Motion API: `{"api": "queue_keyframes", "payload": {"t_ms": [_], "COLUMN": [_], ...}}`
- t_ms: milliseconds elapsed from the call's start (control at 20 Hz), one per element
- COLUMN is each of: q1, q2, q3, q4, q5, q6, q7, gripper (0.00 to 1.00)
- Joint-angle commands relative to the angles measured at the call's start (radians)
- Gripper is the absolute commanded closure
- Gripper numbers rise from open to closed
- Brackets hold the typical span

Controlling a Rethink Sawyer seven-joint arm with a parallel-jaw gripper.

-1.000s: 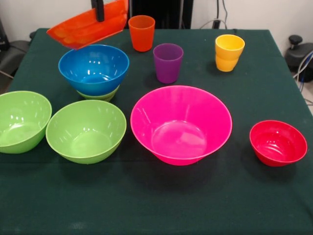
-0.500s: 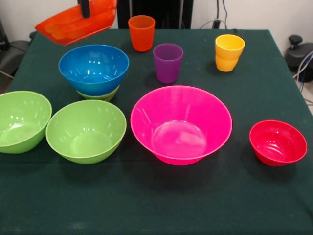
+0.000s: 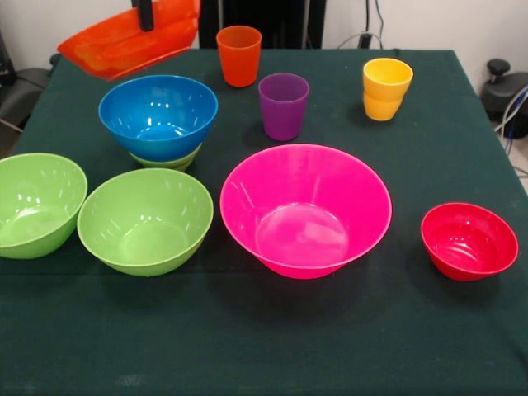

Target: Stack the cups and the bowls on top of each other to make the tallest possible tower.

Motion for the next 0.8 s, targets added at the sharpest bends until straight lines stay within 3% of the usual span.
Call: {"api": "queue_keyframes", "payload": {"t_ms": [50, 800], "q1": [0.047, 0.065], "q2": [0.071, 0.118], "q3": [0.032, 0.016], "q4": [-0.052, -0.098], "q5": [-0.067, -0.091], "q6": [0.108, 0.099], "q7": [-0.206, -0.210], "gripper": [1.00, 1.00]}}
